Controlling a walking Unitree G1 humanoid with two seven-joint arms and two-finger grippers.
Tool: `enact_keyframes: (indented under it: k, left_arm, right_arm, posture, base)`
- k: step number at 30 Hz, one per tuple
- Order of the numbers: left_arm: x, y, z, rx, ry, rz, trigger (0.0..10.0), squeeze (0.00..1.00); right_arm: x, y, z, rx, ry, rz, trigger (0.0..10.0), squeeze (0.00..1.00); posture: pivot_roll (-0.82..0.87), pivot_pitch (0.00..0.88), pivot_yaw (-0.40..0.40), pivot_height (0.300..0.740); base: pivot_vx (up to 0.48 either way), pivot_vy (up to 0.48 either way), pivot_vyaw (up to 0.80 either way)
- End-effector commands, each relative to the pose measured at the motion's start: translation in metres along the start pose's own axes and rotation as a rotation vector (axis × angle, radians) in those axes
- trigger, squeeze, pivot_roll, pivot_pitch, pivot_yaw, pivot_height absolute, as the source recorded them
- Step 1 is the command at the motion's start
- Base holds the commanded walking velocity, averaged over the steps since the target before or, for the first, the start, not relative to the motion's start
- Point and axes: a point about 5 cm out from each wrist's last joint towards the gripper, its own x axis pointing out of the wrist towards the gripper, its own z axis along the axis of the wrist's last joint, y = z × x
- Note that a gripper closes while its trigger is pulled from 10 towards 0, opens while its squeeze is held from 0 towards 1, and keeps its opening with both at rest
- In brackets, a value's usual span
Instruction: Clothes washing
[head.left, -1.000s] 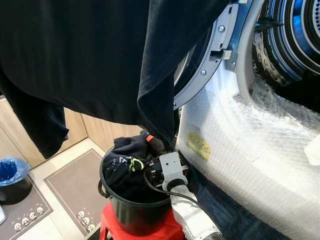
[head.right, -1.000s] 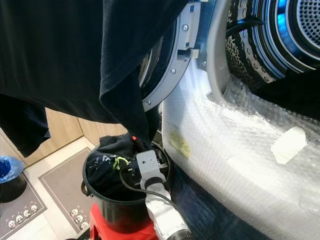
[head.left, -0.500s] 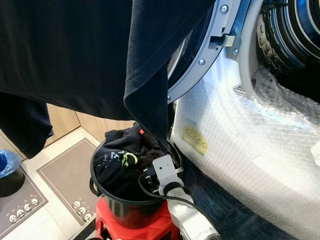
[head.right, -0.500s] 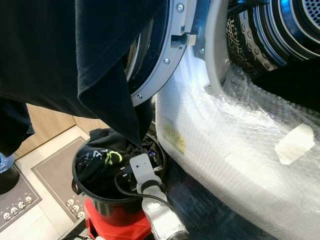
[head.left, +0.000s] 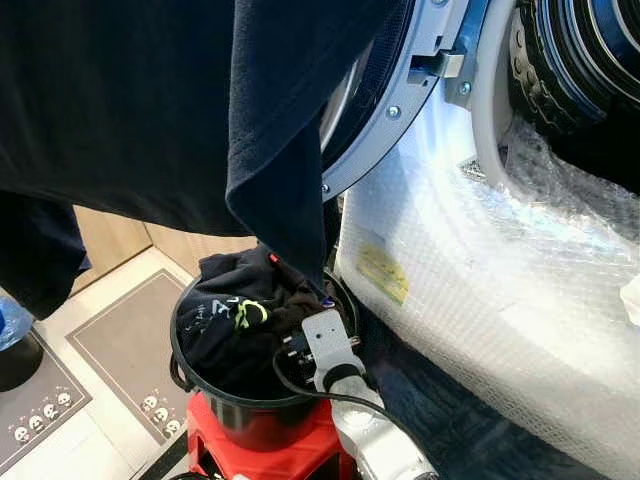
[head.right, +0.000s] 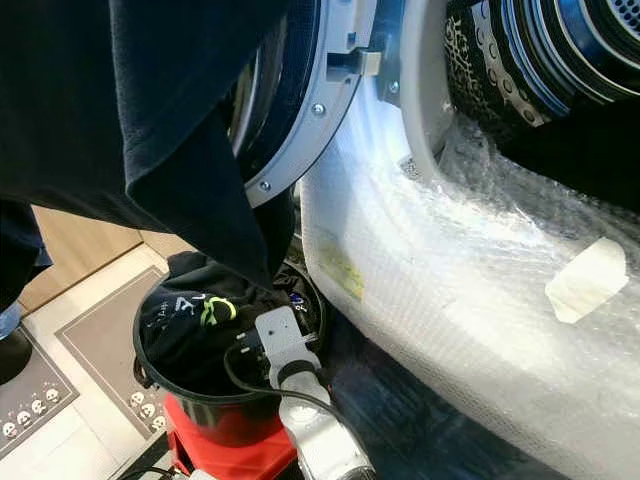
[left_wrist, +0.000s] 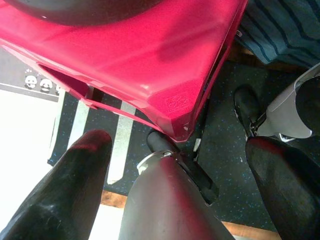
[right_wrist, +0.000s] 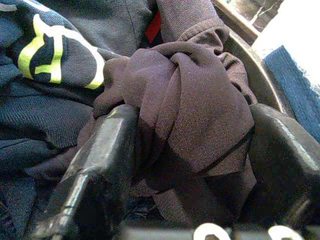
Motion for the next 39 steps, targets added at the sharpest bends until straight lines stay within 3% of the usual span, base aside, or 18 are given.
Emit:
enact_keyframes:
  k: [1,32,34,36,37,38,39]
  left_arm:
    - [-0.033,-0.046,-0.081,-0.057,0.312,-0.140,10.0,0.00]
    - [-0.028,-0.041,-0.073,-0.054,0.298,-0.129,10.0,0.00]
    - [-0.027,-0.040,-0.072,-0.052,0.296,-0.126,10.0,0.00]
    - [-0.025,-0.038,-0.069,-0.047,0.292,-0.122,10.0,0.00]
    - [-0.024,-0.037,-0.068,-0.044,0.290,-0.120,10.0,0.00]
    - [-0.024,-0.037,-0.067,-0.042,0.289,-0.119,10.0,0.00]
    - [-0.022,-0.035,-0.065,-0.035,0.284,-0.115,10.0,0.00]
  right_arm:
    - [-0.006,0.038,0.020,0.099,-0.028,0.074,0.0,0.00]
    - [-0.007,0.044,0.028,0.106,-0.052,0.119,0.0,0.00]
    - [-0.007,0.043,0.030,0.122,-0.058,0.139,0.0,0.00]
    - [-0.008,0.042,0.035,0.195,-0.090,0.250,0.0,0.00]
    - [-0.009,0.039,0.036,0.230,-0.099,0.267,8.5,0.00]
    - [-0.009,0.037,0.037,0.254,-0.105,0.278,8.5,0.00]
    - [-0.012,0.032,0.040,0.316,-0.141,0.322,9.3,0.00]
  posture:
    - [0.08,0.237,-0.088,0.740]
    - [0.07,0.202,-0.096,0.740]
    - [0.06,0.194,-0.096,0.740]
    - [0.06,0.180,-0.095,0.740]
    - [0.05,0.174,-0.095,0.740]
    - [0.05,0.171,-0.095,0.740]
    - [0.04,0.156,-0.092,0.740]
  base:
    - [0.000,0.000,0.00]
    - [0.000,0.000,0.00]
    - [0.000,0.000,0.00]
    - [0.000,0.000,0.00]
    - [0.000,0.000,0.00]
    - [0.000,0.000,0.00]
    - [0.000,0.000,0.00]
